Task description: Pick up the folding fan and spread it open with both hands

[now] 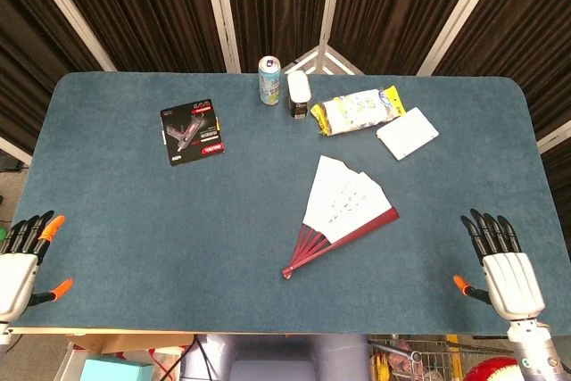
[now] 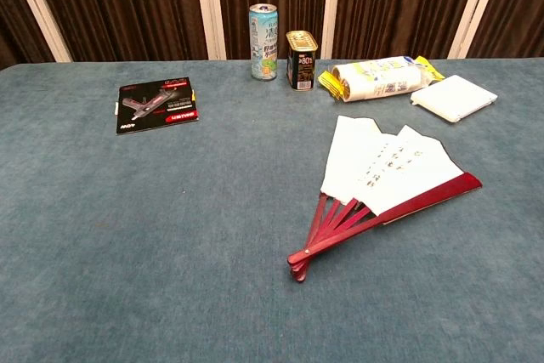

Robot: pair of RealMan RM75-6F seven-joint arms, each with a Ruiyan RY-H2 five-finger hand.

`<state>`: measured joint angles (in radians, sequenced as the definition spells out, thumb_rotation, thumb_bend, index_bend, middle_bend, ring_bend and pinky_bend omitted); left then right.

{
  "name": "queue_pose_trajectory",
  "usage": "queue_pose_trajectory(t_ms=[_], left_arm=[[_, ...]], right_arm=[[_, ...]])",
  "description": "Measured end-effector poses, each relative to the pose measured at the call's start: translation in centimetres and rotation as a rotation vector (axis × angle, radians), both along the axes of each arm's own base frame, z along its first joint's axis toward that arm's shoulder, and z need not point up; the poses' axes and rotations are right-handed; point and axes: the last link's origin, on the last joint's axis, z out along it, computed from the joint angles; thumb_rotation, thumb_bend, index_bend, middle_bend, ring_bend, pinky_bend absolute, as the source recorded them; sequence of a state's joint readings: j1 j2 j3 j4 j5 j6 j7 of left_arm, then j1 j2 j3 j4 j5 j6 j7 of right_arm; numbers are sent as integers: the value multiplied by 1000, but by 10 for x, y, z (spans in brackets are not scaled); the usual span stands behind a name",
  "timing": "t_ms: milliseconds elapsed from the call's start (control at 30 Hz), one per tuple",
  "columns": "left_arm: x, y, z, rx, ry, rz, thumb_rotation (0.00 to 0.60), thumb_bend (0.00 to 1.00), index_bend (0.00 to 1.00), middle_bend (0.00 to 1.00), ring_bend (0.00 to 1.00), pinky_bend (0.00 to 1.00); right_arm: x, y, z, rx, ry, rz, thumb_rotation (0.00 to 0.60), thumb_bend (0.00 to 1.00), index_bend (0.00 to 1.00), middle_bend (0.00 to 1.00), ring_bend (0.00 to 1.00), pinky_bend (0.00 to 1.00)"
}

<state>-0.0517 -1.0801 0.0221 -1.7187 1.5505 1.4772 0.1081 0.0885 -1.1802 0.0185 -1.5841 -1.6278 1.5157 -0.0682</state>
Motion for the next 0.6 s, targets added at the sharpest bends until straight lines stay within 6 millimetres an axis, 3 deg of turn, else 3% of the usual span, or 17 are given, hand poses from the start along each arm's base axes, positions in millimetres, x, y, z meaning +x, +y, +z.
queue_pose_trajectory(t_ms=[600], left_arm=[[0,1,0,-2,-7,0,600,0,0,0,0,0]], right_arm=[[2,2,-1,10,-14,14,600,178,0,0,0,0]])
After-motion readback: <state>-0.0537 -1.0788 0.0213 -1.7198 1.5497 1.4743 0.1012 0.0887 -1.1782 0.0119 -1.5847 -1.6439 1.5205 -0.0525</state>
